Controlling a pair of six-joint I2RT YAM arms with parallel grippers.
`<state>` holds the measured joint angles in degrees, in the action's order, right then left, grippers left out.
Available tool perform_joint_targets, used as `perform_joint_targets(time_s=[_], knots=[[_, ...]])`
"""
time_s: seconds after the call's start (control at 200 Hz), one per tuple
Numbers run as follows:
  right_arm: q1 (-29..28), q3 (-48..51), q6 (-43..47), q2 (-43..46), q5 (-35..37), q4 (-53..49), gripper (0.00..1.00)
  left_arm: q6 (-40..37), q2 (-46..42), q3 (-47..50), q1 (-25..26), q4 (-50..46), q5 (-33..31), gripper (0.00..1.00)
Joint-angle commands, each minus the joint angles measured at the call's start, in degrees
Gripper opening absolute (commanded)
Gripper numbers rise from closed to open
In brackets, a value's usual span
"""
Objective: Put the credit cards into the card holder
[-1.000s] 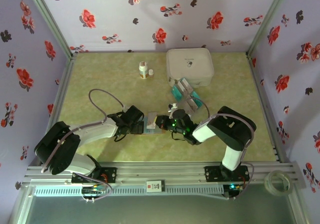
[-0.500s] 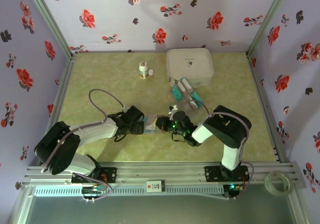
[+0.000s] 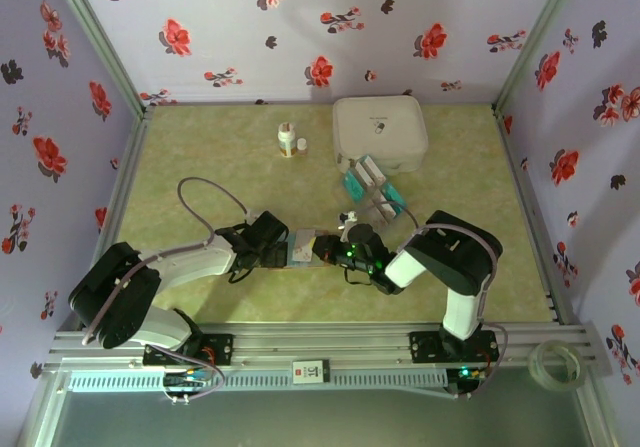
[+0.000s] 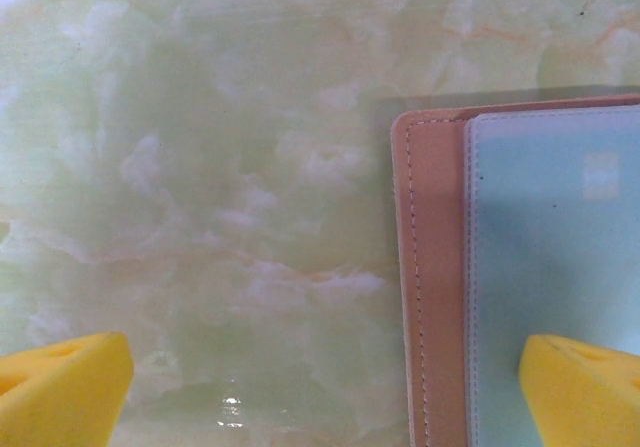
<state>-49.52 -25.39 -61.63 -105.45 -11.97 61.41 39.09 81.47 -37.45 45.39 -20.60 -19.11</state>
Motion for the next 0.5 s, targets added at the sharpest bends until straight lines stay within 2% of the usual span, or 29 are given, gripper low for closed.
perform_joint_targets(time_s=[0.0,0.495], knots=[[-0.49,0.85,-0.37,-1.07,-0.91,-0.14,0.00,0.56,0.53,-0.09,0.28,-2.30,-2.41,1.00],[-0.44,-0.27,-0.82,-3.01,-3.59,-1.10,0.00,0.49,0.71,-0.06,0.15,-2.06,-2.40,1.00]])
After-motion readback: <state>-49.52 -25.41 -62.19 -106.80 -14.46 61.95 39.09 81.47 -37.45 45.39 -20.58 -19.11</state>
